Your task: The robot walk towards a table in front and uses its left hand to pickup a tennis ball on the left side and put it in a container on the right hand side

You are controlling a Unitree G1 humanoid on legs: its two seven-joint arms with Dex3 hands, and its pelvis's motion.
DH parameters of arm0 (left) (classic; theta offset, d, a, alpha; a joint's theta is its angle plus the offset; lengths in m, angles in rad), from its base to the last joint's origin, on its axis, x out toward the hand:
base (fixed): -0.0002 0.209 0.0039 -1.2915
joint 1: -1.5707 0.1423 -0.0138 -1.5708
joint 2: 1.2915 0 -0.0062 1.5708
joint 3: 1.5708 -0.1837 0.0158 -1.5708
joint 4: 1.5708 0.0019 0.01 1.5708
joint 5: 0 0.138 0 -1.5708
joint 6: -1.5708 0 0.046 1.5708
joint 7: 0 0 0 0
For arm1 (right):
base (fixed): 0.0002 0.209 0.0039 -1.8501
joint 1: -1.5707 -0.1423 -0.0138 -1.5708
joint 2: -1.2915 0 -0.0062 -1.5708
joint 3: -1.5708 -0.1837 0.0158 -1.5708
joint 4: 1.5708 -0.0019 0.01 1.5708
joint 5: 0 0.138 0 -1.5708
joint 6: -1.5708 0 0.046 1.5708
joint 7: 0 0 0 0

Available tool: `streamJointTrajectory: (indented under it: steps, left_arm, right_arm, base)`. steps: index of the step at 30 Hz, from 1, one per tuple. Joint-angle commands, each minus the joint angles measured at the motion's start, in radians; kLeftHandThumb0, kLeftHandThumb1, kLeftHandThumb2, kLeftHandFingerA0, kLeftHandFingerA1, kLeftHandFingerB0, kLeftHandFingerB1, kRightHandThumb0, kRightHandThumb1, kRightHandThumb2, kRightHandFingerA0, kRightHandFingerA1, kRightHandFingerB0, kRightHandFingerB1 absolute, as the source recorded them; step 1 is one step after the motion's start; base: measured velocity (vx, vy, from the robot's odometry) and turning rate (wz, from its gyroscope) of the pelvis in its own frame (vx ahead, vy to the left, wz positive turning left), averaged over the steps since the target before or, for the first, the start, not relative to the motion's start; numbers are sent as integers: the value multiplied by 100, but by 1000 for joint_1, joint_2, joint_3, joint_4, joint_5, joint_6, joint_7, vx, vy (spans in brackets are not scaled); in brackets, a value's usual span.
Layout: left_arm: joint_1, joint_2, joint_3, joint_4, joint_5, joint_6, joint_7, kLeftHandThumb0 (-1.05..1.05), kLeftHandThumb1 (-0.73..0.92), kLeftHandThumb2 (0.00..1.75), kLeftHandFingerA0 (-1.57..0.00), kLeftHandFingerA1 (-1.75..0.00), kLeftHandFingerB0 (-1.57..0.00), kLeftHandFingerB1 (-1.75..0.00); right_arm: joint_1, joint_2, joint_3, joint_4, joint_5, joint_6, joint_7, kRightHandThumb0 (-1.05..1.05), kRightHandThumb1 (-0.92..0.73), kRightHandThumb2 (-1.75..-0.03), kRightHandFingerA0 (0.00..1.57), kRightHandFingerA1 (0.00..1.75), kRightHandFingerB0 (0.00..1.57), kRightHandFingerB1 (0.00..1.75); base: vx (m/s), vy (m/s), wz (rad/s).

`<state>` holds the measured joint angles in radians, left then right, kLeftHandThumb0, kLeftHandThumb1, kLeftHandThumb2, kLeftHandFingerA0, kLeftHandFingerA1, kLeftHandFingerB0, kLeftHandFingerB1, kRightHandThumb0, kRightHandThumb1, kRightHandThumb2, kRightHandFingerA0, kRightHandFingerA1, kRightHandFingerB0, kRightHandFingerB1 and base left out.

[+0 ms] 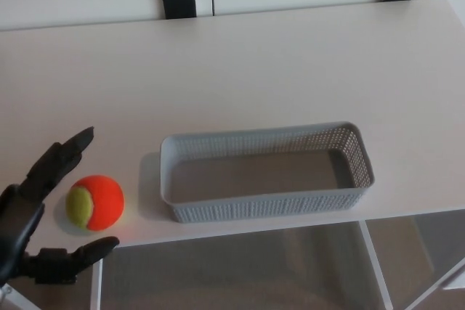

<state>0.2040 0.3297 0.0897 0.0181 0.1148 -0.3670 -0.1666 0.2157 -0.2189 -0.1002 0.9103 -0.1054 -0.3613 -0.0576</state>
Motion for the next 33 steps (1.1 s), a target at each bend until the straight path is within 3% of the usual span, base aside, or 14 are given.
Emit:
streamJointTrajectory:
  steps: [1, 9, 16, 17, 18, 19, 21, 22, 23, 24, 26, 30, 31, 33]
  left_arm:
    - [-25, 7, 12, 13, 22, 48, 22, -54, 36, 75, -7, -48, 0, -27]
    - [-43, 5, 19, 28, 32, 51, 45, -51, 50, 56, -15, -40, -9, -24]
    - [-67, -2, 15, 43, 43, 72, 58, -57, 41, 68, -12, -46, -6, -30]
    - [-72, -4, 12, 47, 46, 72, 59, -31, 32, 88, -5, -52, 0, -49]
    - [-76, -6, 9, 54, 47, 70, 60, -31, 32, 88, -5, -52, 0, -49]
    - [-76, -8, 6, 56, 39, 75, 51, -56, 43, 67, -11, -45, -7, -29]
    - [-69, -18, -8, 60, 39, 84, 44, -55, 42, 68, -12, -46, -7, -30]
    - [-67, -22, -15, 64, 45, 84, 47, -56, 40, 68, -13, -47, -6, -29]
    - [-67, -23, -18, 69, 45, 82, 47, -56, 40, 68, -13, -47, -6, -29]
    - [-62, -31, -32, 92, 52, 76, 49, -58, 41, 68, -11, -45, -6, -30]
    - [-57, -37, -44, 112, 62, 61, 58, -31, 32, 88, -5, -51, 0, -49]
    - [-50, -45, -74, 163, 92, 42, 81, -32, 31, 88, -4, -51, 0, -49]
    - [-49, -47, -82, 177, 97, 36, 86, -60, 41, 69, -13, -46, -6, -32]
    - [-58, -54, -96, 224, 103, 24, 96, -58, 41, 69, -12, -46, -7, -31]
  right_arm:
    - [20, -3, -2, -66, 10, 28, -3, 0, -55, -56, 63, 57, 37, 43]
    - [40, 0, 0, -133, 11, 72, 5, 0, -58, -55, 60, 55, 35, 42]
    - [41, 2, 0, -157, 9, 77, 2, -3, -56, -55, 60, 57, 36, 43]
    - [45, 5, -2, -176, 14, 91, 4, -1, -56, -56, 60, 57, 35, 43]
    - [48, 9, -4, -192, 17, 104, 4, -1, -56, -56, 60, 57, 35, 43]
    - [48, 10, -6, -188, 18, 100, 3, -1, -56, -55, 61, 58, 36, 43]
    - [51, 12, -9, -188, 21, 93, 3, -1, -56, -56, 61, 59, 37, 44]
    - [51, 15, -10, -192, 23, 94, 4, 0, -38, -85, 56, 70, 28, 55]
    - [50, 17, -11, -193, 24, 95, 4, 0, -38, -85, 56, 70, 28, 55]
    - [48, 16, -9, -193, 19, 93, 1, -1, -56, -56, 62, 59, 38, 44]
    - [53, 19, -12, -211, 25, 102, 4, 0, -55, -56, 63, 61, 37, 45]
    - [53, 21, -10, -214, 25, 105, 5, 1, -56, -55, 60, 59, 37, 44]
    - [49, 19, -11, -208, 24, 106, 5, 2, -57, -54, 59, 58, 38, 43]
    - [38, 18, -12, -191, 25, 104, 2, 3, -56, -55, 60, 58, 37, 43]
  base:
    - [0, 0, 0]
    - [0, 0, 0]
    - [0, 0, 0]
    - [0, 0, 0]
    - [0, 0, 0]
    - [0, 0, 0]
    - [0, 0, 0]
    - [0, 0, 0]
    - [0, 0, 0]
    - [0, 0, 0]
    - [0, 0, 0]
    - [0, 0, 0]
    - [0, 0, 0]
    - [0, 0, 0]
